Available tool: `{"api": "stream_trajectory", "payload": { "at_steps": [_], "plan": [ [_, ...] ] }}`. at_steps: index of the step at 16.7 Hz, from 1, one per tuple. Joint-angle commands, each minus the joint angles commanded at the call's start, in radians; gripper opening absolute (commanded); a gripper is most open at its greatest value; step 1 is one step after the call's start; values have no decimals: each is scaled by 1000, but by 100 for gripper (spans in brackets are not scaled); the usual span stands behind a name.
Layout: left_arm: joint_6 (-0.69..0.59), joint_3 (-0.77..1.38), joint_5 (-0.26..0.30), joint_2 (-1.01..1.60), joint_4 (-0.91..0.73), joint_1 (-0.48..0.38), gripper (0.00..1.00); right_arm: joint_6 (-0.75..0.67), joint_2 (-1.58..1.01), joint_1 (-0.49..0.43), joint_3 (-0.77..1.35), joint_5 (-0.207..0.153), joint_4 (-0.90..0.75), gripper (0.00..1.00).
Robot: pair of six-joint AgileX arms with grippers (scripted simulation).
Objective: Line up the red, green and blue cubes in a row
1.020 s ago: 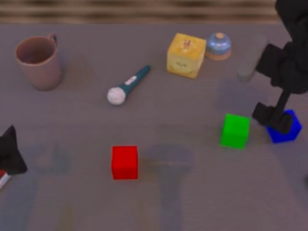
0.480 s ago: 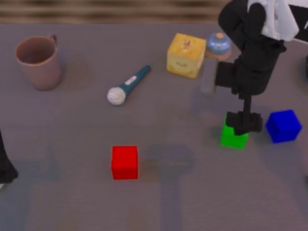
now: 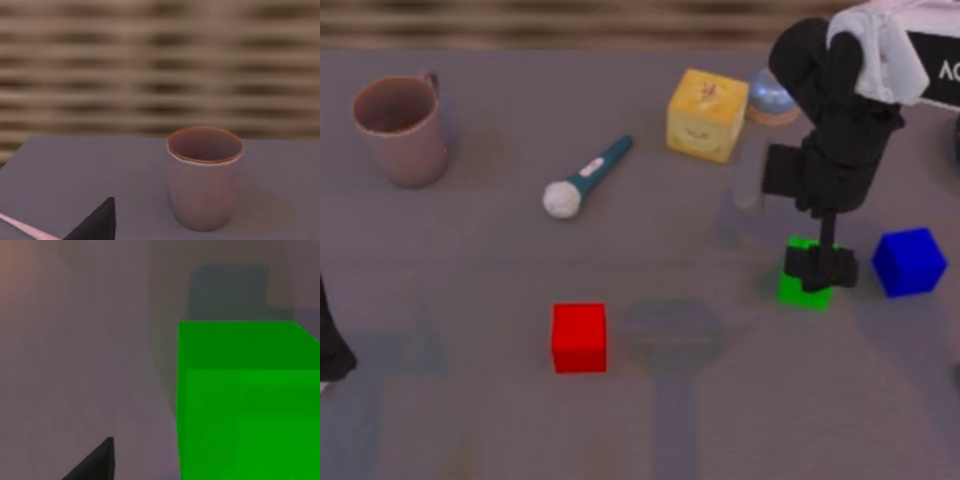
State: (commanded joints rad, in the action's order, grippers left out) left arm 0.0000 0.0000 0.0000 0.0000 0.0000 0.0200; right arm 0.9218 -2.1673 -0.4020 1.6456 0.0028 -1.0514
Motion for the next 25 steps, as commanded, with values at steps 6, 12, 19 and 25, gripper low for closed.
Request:
{"api": "stream_trajectory", "payload": {
  "at_steps": [6,12,19,25],
  "plan": [
    [0,0,0,0,0,0,100,-3,-77,-2,-110,1,190,100],
    [0,0,0,0,0,0,100,-3,-78,-2,-111,1,191,77],
    [0,0,0,0,0,0,100,-3,-78,-2,-111,1,191,25],
    [0,0,0,0,0,0,100,-3,-78,-2,-111,1,191,0]
  ]
}}
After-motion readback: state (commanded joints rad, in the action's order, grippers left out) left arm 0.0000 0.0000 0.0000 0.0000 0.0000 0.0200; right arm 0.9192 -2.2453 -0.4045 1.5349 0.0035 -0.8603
